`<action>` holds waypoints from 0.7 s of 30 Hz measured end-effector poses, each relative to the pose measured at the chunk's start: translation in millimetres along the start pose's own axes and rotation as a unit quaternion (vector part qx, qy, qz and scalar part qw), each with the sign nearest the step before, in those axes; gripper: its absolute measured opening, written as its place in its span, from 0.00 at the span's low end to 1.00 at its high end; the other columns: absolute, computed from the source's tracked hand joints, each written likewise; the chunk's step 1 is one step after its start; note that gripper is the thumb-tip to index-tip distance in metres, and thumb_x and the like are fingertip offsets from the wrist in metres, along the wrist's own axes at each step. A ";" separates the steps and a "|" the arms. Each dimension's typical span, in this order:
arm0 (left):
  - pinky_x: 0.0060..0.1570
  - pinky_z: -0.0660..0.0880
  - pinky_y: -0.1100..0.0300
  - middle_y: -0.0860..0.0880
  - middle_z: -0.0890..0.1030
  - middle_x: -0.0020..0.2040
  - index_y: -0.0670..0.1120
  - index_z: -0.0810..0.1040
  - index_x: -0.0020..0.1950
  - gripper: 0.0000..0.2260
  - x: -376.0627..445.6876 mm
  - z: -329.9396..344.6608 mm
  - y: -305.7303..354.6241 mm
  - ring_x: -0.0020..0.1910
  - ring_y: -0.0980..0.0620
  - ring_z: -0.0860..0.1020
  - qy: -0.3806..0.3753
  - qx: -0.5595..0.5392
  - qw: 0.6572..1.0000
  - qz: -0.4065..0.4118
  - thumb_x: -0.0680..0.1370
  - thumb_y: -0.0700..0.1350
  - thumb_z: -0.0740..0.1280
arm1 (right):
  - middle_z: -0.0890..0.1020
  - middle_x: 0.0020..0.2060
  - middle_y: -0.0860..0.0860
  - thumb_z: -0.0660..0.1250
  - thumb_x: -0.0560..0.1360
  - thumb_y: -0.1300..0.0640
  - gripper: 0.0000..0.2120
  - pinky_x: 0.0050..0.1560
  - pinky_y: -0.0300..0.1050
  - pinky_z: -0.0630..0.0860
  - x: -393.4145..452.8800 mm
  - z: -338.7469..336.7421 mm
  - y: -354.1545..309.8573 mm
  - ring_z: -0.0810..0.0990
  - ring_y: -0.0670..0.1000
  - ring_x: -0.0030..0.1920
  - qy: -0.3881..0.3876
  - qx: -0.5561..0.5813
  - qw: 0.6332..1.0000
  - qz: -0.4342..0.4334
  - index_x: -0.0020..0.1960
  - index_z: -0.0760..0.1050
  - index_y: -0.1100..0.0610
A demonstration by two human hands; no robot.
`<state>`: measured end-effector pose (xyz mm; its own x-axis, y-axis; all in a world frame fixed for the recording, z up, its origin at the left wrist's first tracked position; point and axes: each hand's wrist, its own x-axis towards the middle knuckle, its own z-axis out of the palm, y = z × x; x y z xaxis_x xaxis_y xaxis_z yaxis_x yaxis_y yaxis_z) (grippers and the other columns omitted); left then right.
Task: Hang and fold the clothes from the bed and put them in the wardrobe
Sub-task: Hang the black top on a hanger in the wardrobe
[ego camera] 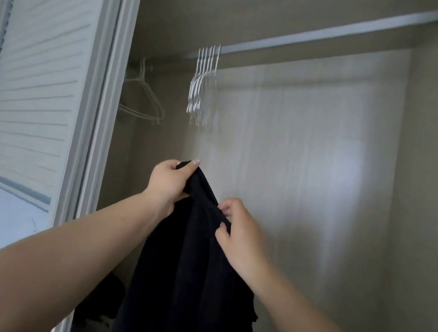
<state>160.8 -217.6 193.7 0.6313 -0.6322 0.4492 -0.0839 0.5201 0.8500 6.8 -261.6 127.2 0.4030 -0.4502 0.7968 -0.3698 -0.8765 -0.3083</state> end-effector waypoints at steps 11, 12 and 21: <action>0.48 0.80 0.51 0.46 0.77 0.40 0.45 0.72 0.38 0.13 98.7 -7.6 43.3 0.44 0.46 0.79 0.070 -0.033 0.996 0.044 0.76 0.50 0.70 | 0.78 0.39 0.49 0.60 0.72 0.57 0.05 0.46 0.45 0.74 85.6 -35.6 68.2 0.78 0.53 0.46 -0.229 -0.156 0.957 0.084 0.39 0.73 0.54; 0.47 0.80 0.50 0.46 0.77 0.40 0.44 0.72 0.37 0.13 104.7 -9.9 41.8 0.44 0.46 0.79 0.068 -0.032 0.996 0.039 0.76 0.50 0.70 | 0.77 0.36 0.48 0.60 0.72 0.56 0.06 0.45 0.44 0.74 95.4 -45.5 71.0 0.78 0.52 0.45 -0.215 -0.171 0.958 0.087 0.37 0.73 0.52; 0.28 0.78 0.61 0.44 0.81 0.41 0.42 0.76 0.43 0.13 127.8 -3.6 27.3 0.37 0.50 0.80 0.000 -0.072 0.997 -0.030 0.79 0.51 0.66 | 0.77 0.35 0.49 0.61 0.73 0.56 0.08 0.39 0.42 0.71 173.8 -102.7 66.1 0.76 0.50 0.40 -0.095 -0.233 0.961 0.118 0.44 0.78 0.55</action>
<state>242.0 -282.1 273.3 0.6323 -0.6642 0.3988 0.0653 0.5587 0.8268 -33.6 -380.3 298.7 0.3912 -0.6881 0.6111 -0.7861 -0.5951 -0.1669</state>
